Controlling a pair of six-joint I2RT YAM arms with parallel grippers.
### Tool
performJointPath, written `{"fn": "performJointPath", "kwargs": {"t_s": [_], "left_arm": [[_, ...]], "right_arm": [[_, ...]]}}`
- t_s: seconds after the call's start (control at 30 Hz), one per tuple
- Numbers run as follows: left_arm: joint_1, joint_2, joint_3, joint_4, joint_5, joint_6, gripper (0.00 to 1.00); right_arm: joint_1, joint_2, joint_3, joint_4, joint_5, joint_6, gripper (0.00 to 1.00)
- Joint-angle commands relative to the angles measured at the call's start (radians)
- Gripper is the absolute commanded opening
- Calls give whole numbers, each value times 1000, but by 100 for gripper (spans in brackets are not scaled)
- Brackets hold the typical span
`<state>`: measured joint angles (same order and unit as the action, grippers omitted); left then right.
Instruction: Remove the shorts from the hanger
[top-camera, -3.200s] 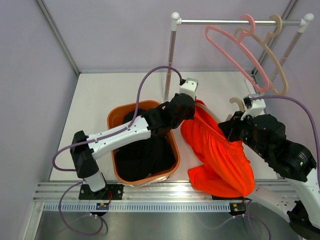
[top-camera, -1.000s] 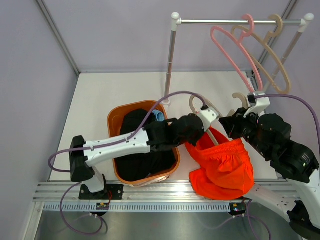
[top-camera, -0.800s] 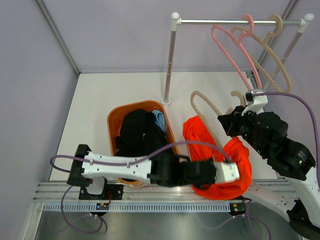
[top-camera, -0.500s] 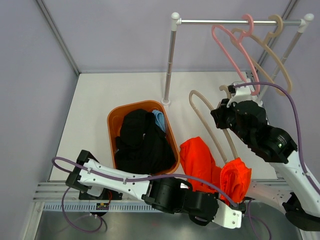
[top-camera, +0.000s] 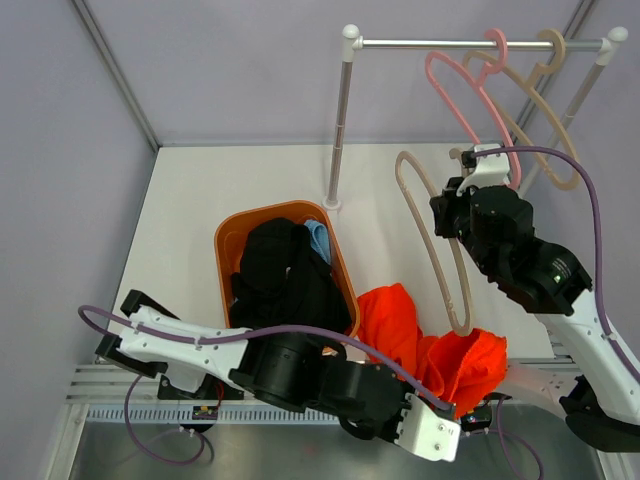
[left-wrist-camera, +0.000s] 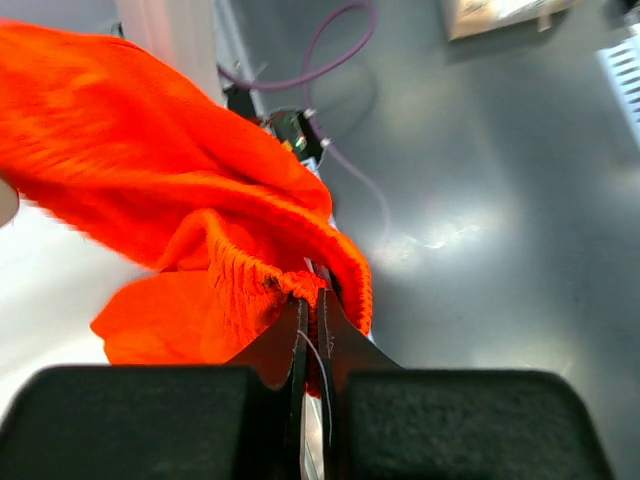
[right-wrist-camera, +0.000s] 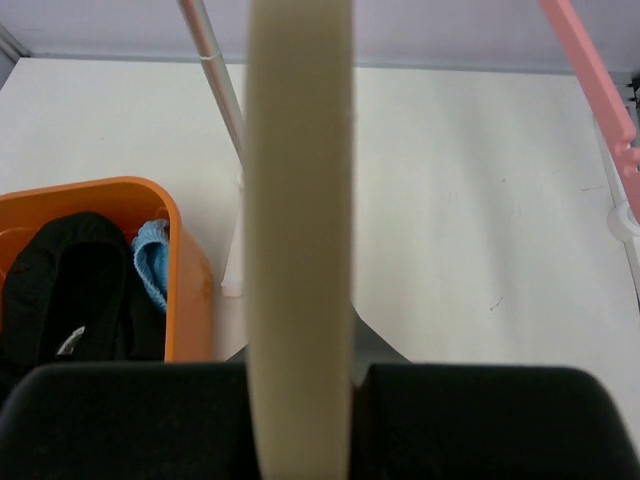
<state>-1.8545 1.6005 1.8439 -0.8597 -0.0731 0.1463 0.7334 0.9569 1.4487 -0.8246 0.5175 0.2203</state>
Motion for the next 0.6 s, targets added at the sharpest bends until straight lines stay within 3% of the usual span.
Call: {"fn": "performJointPath", "kwargs": {"t_s": [0.0, 0.17, 0.23, 0.3, 0.33, 0.43, 0.57], "left_arm": [[-15, -60, 60, 2, 121, 32, 0], [-21, -106, 54, 39, 108, 33, 0], [-26, -143, 57, 66, 29, 29, 0], [-25, -165, 64, 106, -182, 38, 0], [-26, -190, 63, 129, -359, 50, 0], [-17, -220, 89, 276, -641, 162, 1], [-6, -255, 169, 607, -873, 465, 0]], "right_arm": [[8, 28, 29, 79, 62, -29, 0], [8, 42, 7, 90, 84, -33, 0], [6, 48, 9, 81, 91, -32, 0], [8, 45, 4, 76, 90, -30, 0], [8, 37, -1, 76, 82, -26, 0], [8, 28, -10, 79, 72, -22, 0], [8, 46, 4, 67, 62, -15, 0]]}}
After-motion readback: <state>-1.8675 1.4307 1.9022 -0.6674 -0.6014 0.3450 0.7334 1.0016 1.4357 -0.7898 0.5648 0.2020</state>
